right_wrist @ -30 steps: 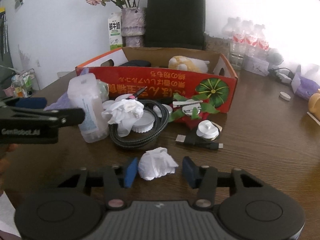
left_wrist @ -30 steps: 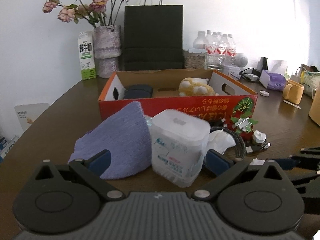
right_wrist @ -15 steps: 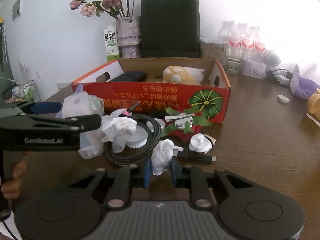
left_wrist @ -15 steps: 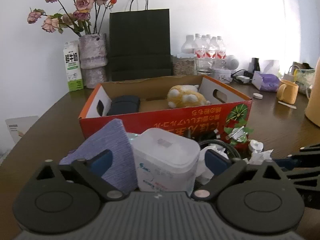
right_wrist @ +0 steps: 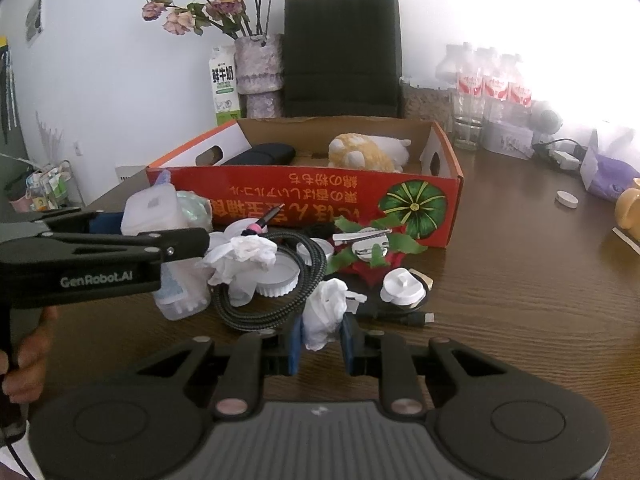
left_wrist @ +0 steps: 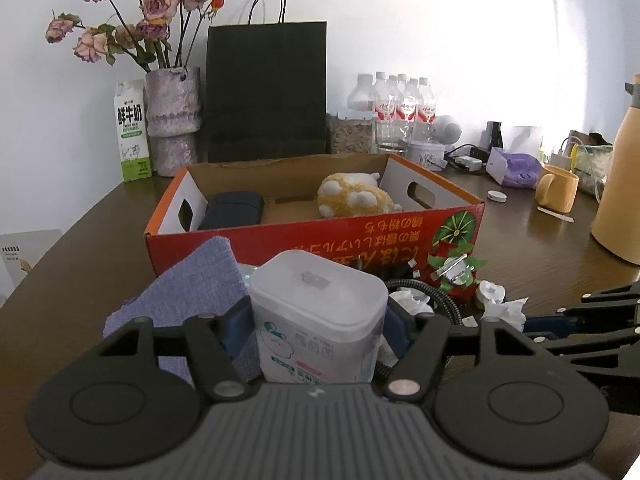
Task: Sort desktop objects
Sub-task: 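Carry tissue and container into cardboard box and open both tools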
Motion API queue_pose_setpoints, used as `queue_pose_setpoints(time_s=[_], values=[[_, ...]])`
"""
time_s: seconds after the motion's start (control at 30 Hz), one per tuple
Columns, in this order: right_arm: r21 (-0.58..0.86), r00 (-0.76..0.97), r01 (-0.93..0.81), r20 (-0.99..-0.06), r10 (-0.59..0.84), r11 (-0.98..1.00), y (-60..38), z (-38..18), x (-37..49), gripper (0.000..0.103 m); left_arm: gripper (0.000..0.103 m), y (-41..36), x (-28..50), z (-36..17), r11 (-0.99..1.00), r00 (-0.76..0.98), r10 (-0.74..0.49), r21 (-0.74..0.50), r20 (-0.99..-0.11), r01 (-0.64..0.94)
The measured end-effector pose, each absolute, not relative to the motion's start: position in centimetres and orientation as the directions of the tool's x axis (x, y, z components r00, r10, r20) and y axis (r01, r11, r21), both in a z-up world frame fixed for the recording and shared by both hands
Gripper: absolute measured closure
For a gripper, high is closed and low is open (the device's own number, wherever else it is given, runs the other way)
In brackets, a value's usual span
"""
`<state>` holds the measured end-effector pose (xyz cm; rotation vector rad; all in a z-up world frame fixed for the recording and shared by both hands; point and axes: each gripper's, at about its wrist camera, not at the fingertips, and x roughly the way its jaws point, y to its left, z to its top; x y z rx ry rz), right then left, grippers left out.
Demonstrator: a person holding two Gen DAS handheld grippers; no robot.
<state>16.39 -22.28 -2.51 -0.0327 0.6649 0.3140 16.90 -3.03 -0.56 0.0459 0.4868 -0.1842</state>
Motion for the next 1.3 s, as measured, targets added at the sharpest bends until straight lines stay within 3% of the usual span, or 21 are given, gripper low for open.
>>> queue_pose_setpoints(time_s=[0.47, 0.8, 1.03, 1.3], values=[[0.047, 0.802, -0.324, -0.516, 0.301, 0.945, -21.7, 1.3, 16.4, 0.084, 0.036, -2.7, 16.5, 4.2, 0.980, 0.910, -0.186, -0.002, -0.370, 0.199], [0.034, 0.852, -0.335, -0.416, 0.318, 0.942, -20.7, 5.5, 20.5, 0.084, 0.036, -2.2, 20.9, 8.9, 0.984, 0.936, -0.168, -0.002, -0.310, 0.176], [0.046, 0.841, -0.354, -0.422, 0.339, 0.934, -19.3, 6.9, 26.1, 0.084, 0.036, -1.9, 26.3, 10.2, 0.985, 0.927, -0.167, -0.017, -0.336, 0.171], [0.051, 0.798, -0.379, -0.488, 0.354, 0.924, -17.0, 5.4, 31.7, 0.084, 0.036, -1.0, 31.5, 8.0, 0.993, 0.905, -0.112, -0.005, -0.410, 0.120]])
